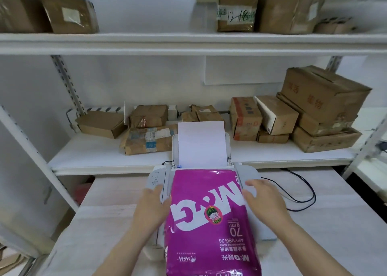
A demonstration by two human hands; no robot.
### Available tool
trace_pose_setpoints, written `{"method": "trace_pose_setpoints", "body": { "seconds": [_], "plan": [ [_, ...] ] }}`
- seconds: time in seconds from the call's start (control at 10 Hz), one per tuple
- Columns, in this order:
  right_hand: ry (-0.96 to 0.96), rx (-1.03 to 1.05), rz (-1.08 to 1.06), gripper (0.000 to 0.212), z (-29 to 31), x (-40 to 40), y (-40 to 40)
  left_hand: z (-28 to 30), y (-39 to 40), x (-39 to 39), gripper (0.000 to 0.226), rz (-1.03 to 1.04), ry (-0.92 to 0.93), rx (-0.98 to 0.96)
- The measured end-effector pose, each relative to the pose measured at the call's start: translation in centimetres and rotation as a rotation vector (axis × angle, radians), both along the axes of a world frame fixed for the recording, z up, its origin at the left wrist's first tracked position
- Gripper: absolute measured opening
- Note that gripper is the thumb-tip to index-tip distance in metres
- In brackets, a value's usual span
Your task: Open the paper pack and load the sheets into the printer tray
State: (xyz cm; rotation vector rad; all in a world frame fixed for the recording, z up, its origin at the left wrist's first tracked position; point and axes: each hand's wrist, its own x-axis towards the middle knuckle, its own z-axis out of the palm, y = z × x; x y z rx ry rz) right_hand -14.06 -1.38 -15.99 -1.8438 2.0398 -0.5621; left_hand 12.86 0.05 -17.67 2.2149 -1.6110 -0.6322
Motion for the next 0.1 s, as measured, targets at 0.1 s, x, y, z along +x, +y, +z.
{"method": "trace_pose_setpoints", "body": {
  "seconds": [0.1],
  "plan": [
    [-0.180, -0.272, -0.014, 0.029, 7.77, -1.61, 1.00, 7.44, -0.02, 1.66, 0.049, 0.035, 0.150, -0.334]
  ]
}}
